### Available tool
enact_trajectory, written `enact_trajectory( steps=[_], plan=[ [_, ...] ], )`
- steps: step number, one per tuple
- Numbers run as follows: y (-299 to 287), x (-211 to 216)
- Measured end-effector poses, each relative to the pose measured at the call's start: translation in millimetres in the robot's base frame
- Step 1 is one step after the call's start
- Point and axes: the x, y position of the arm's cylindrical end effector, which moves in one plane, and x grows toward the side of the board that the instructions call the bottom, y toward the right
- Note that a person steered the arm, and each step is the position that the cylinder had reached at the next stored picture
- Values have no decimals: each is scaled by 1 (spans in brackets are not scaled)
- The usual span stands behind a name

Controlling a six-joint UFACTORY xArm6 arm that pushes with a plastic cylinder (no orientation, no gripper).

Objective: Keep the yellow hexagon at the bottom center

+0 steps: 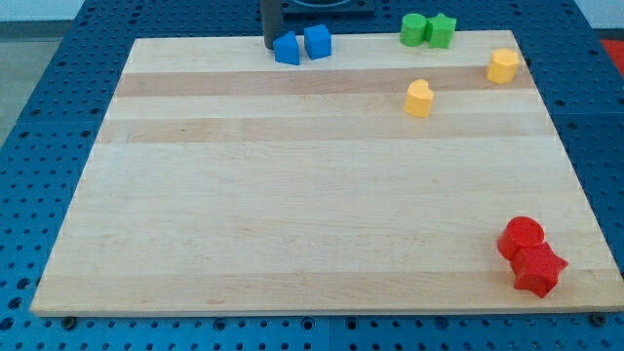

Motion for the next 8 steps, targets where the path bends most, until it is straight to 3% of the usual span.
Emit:
enact_trajectory(
  steps=[3,5,6,7,8],
  plan=[
    [-25,0],
    [-204,19],
    [-227,96],
    [-204,159],
    [-147,180]
  ],
)
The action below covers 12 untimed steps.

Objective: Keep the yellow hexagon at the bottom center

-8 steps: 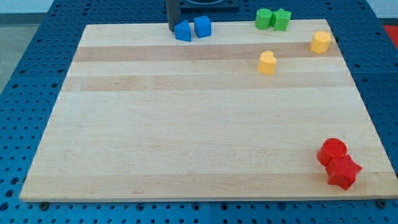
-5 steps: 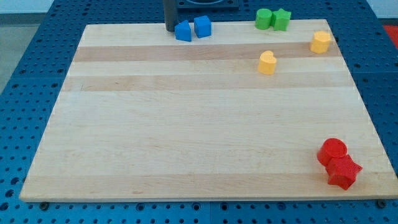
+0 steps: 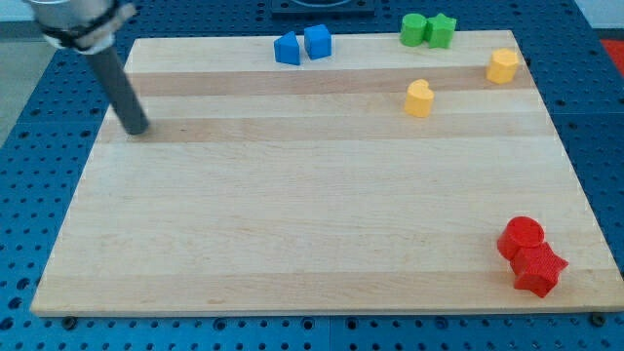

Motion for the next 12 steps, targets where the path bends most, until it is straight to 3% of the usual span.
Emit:
enact_trajectory(
  steps=[3,4,5,7,8,9,11,12],
  plan=[
    [243,34],
    [346,23],
    [441,-8],
    [542,-105],
    [532,-130],
    [483,-116],
    [357,-13],
    [327,30]
  ],
)
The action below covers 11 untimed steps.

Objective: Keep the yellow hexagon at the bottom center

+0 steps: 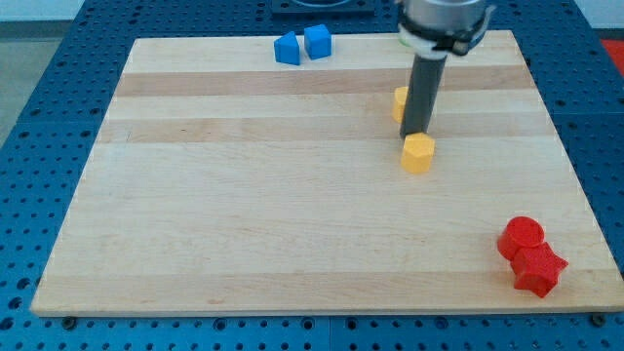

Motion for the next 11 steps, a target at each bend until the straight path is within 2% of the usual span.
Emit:
enact_trajectory(
  steps=[1,2,3,4,5,6,8,9,11],
  plan=[
    [5,-4],
    [39,-28],
    [80,-13],
    [47,28],
    [-33,53],
    [-69,62],
    [-59,-4],
    [-101,2],
    [-127,98]
  ],
)
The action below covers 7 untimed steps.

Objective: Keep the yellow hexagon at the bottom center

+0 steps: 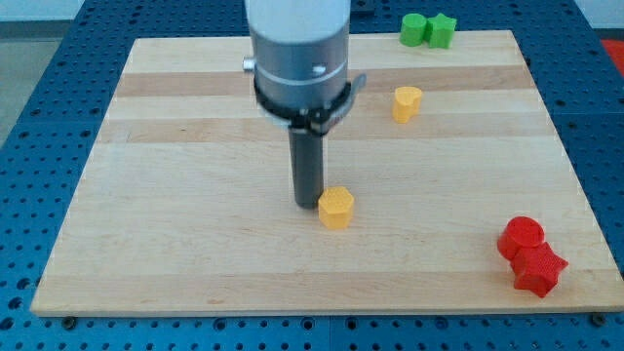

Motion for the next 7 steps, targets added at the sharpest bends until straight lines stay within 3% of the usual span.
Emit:
enact_trajectory(
  steps=[1,2,3,6,7],
  plan=[
    [-8,-7],
    [-6,-48],
    [38,-64],
    [14,34],
    [9,42]
  ],
)
